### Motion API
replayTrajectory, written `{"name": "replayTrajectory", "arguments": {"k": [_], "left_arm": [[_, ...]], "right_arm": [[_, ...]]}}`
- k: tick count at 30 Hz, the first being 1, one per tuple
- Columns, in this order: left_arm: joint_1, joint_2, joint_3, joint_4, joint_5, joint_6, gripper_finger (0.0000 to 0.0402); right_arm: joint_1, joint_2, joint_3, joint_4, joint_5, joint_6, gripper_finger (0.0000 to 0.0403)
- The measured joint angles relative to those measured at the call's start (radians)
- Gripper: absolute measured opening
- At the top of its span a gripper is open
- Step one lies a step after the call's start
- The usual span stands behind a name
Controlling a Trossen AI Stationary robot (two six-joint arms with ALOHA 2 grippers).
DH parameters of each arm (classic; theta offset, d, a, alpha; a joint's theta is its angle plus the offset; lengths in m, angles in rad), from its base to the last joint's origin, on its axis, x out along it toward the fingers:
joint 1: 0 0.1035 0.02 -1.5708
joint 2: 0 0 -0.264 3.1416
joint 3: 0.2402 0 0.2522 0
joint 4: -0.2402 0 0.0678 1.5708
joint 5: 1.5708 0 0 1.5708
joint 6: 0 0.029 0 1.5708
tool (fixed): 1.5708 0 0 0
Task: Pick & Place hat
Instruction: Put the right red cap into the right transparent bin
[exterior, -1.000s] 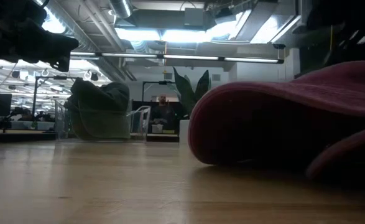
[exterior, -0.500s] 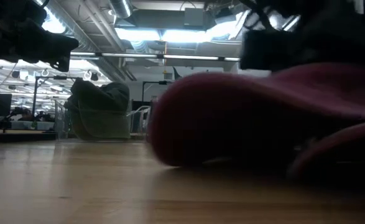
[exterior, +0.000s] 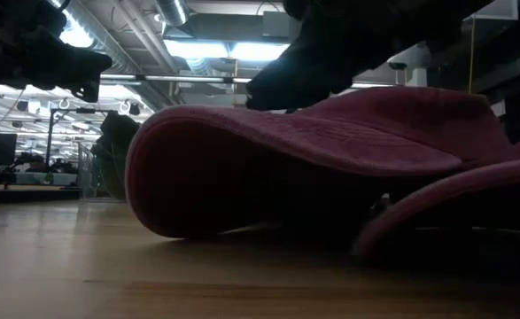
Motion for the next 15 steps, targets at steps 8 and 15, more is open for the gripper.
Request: {"name": "replayTrajectory", "arguments": {"k": [8,15], "left_arm": [[0.0,0.0,0.0,0.0,0.0,0.0,0.0006],[0.0,0.0,0.0,0.0,0.0,0.0,0.0006]], "right_arm": [[0.028,-0.174,0.0,-0.329,-0.192,0.357,0.0259],[0.125,-0.26,0.001,-0.684,-0.322,0.646,0.0259]]}}
